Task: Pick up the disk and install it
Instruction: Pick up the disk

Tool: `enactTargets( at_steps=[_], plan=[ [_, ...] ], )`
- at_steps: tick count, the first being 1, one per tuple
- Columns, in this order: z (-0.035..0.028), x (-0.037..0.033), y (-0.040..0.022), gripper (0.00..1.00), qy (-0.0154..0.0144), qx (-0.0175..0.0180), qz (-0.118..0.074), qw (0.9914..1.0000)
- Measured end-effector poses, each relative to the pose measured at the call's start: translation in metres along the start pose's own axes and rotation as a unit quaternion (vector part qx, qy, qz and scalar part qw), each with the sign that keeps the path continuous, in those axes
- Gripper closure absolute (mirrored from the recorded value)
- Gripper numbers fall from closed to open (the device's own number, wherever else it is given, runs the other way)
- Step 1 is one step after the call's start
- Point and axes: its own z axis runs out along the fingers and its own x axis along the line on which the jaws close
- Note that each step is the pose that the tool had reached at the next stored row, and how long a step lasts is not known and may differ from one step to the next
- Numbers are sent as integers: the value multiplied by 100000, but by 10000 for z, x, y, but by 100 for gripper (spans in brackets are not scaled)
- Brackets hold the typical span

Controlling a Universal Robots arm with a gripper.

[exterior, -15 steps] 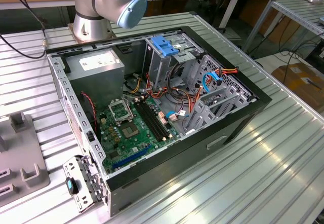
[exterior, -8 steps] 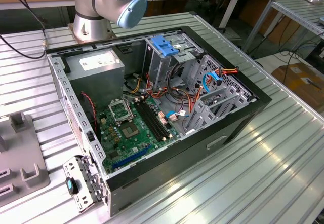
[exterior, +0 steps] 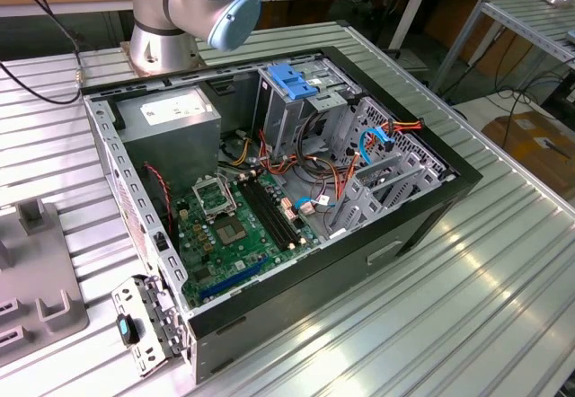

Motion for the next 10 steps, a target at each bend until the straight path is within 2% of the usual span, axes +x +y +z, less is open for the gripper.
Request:
enactTargets(
  at_steps=[5, 6, 7, 8, 10],
  plan=[
    [0, 0, 0, 58, 0, 1, -5, 100000],
    [0, 0, 0, 46, 1, -2, -5, 100000],
    [0, 0, 0, 46, 1, -1, -8, 100000],
    [0, 0, 0, 40, -1, 0, -9, 100000],
    [0, 0, 0, 40, -1, 0, -10, 100000]
  ],
)
